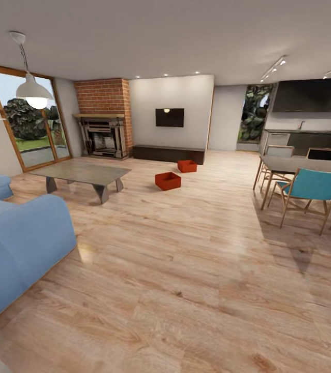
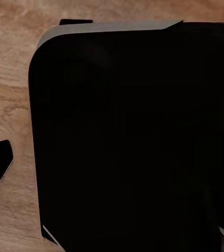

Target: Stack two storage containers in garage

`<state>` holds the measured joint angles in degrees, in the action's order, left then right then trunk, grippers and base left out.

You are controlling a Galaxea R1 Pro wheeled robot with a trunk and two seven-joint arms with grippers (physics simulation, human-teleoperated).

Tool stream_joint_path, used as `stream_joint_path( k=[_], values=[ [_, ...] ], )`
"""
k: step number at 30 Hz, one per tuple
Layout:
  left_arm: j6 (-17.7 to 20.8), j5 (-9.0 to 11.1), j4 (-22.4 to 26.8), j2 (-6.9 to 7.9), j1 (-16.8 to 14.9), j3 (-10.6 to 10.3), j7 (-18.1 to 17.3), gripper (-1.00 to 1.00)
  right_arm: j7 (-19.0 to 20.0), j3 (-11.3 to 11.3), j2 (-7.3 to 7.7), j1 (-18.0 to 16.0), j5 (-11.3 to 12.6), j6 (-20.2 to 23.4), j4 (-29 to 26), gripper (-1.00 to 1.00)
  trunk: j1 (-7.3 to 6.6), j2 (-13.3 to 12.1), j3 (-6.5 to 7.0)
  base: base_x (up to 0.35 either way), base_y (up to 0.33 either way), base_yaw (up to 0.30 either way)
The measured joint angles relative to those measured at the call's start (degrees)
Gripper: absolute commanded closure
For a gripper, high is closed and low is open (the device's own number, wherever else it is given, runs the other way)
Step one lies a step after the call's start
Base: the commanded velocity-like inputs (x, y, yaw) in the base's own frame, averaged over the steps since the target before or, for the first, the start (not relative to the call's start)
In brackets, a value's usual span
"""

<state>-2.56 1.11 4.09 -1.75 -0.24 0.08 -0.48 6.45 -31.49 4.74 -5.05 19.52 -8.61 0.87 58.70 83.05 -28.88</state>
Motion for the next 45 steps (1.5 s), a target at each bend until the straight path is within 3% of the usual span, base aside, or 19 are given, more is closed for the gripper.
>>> stream_joint_path(
  k=[8, 17, 21, 24, 26, 45],
  values=[
    [0.01, 0.0, 0.0, 0.0, 0.0, 0.0, 0.0, -1.0, -0.39, 0.05, -0.04, 0.0, 0.04, 0.02, 0.0, -1.0, 0.0, 0.0, 0.0, 0.322, 0.0, 0.0],
    [0.01, 0.0, -0.01, 0.0, 0.0, -0.09, 0.0, -1.0, -3.51, 0.09, -0.09, 0.0, 0.14, -0.06, 0.0, -1.0, 0.0, 0.0, 0.0, 0.321, 0.0, 0.0],
    [0.01, 0.0, -0.01, 0.0, 0.0, -0.15, 0.0, -1.0, -3.58, 0.23, -0.09, 0.0, 2.87, -0.11, 0.0, -1.0, 0.0, 0.0, 0.0, 0.321, 0.0, 0.0],
    [0.03, 0.0, 0.0, 0.0, 0.0, -0.15, 0.0, -1.0, -3.56, 0.3, -0.09, 0.0, 6.44, -0.12, 0.0, -1.0, 0.0, 0.0, 0.0, 0.321, 0.0, 0.0],
    [0.07, 0.0, 0.02, 0.0, 0.0, -0.16, 0.0, -1.0, -3.53, 0.3, -0.03, 0.0, 7.27, -0.12, 0.0, -1.0, 0.0, 0.0, 0.0, 0.321, 0.0, 0.0],
    [0.1, 0.0, -0.01, 0.0, 0.0, -0.16, 0.0, -1.0, -3.51, 0.13, 0.0, 0.0, 7.92, -0.06, 0.0, -1.0, 0.0, 0.0, 0.0, 0.321, 0.0, 0.0]
  ],
)
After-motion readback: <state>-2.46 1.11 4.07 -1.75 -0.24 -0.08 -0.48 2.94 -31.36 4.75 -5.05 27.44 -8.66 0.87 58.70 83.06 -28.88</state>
